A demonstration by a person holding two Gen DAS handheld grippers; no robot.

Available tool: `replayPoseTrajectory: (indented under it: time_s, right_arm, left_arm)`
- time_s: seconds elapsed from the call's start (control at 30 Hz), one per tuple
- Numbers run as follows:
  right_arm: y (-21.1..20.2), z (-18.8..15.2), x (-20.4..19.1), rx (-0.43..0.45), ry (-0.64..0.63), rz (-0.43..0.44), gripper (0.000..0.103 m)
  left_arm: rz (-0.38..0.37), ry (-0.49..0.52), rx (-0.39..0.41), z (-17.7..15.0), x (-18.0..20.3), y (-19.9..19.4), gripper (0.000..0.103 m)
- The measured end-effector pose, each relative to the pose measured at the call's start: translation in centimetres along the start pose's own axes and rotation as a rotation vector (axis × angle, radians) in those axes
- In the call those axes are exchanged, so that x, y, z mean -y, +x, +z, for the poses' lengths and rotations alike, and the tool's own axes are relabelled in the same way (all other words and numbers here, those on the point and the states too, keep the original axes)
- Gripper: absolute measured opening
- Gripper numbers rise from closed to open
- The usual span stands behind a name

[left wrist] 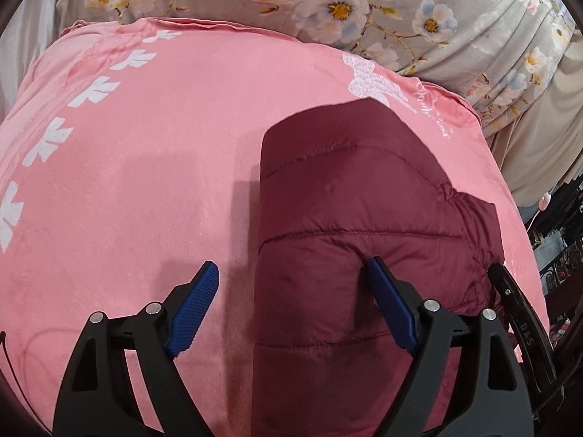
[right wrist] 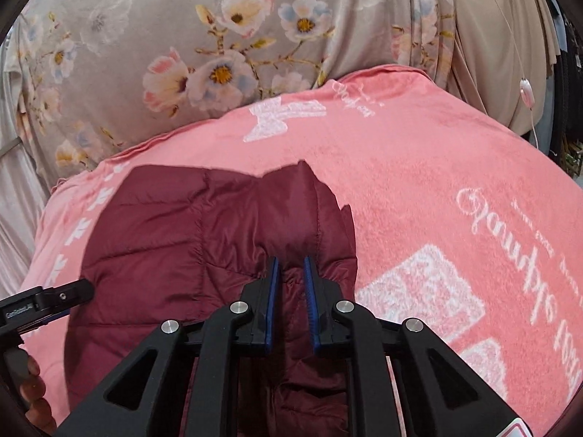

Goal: Fold large clothes

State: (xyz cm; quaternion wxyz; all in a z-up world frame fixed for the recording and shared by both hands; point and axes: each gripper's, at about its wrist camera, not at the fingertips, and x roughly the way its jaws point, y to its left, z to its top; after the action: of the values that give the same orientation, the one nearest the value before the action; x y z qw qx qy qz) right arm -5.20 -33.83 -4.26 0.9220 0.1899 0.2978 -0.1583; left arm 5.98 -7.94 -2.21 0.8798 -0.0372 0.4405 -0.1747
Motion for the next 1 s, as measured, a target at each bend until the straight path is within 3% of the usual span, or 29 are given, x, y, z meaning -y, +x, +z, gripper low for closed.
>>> replayPoseTrajectory:
  time_s: [0.67, 1.0]
  right_arm:
    - [2.9, -2.0, 1.4, -0.058, 0.047, -0.013, 0.008]
    - [3.2, -2.0, 1.2, -0.058, 0.042, -0.023, 0.008]
  left_arm:
    - [-0.006, 0.032, -0.036, -1.3, 0.9, 3.7, 0.086]
    - [0.019, 0.049, -0.012, -2.1, 1.3, 4.7, 0.090]
